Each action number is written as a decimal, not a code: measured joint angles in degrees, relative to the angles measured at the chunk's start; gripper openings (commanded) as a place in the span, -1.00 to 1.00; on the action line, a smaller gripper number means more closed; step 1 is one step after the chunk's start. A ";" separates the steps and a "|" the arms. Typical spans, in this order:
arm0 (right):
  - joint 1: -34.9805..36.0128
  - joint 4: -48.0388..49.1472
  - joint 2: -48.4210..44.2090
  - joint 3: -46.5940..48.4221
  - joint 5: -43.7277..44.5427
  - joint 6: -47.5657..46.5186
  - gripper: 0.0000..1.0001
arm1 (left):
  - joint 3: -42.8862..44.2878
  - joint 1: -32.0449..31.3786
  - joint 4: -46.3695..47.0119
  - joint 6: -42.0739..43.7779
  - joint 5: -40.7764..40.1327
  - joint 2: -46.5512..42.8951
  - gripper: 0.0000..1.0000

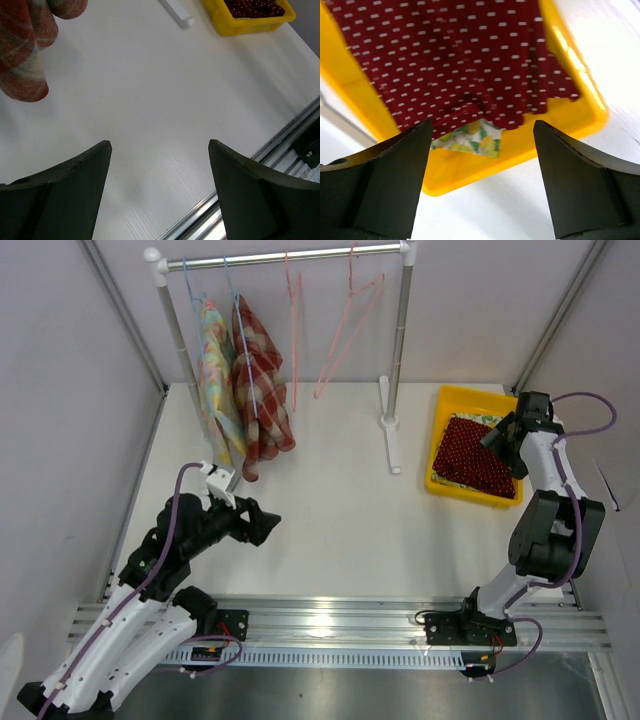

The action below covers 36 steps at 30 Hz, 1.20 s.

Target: Place the skirt on the hanger

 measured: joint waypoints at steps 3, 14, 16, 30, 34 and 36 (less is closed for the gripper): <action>-1.70 0.35 -0.02 -1.90 0.70 -0.37 0.62 | -0.22 0.00 0.15 0.00 0.63 -0.09 0.68; -3.39 3.93 5.92 -3.02 -1.73 -1.51 0.37 | -0.57 0.00 0.39 0.00 1.25 -0.35 0.69; -3.32 4.59 6.86 -3.02 -2.69 -1.44 0.26 | -0.61 0.00 0.39 0.00 1.25 -0.35 0.69; -2.73 5.38 8.37 -1.77 -4.70 -1.44 -0.99 | -0.63 0.00 0.39 0.00 1.20 -0.35 0.68; -2.32 2.38 7.02 3.26 -5.90 -1.42 -1.00 | -0.63 0.00 0.39 0.00 1.18 -0.33 0.68; -1.84 0.39 5.68 7.23 -6.38 -1.40 -1.00 | -0.63 0.00 0.37 0.00 1.18 -0.33 0.67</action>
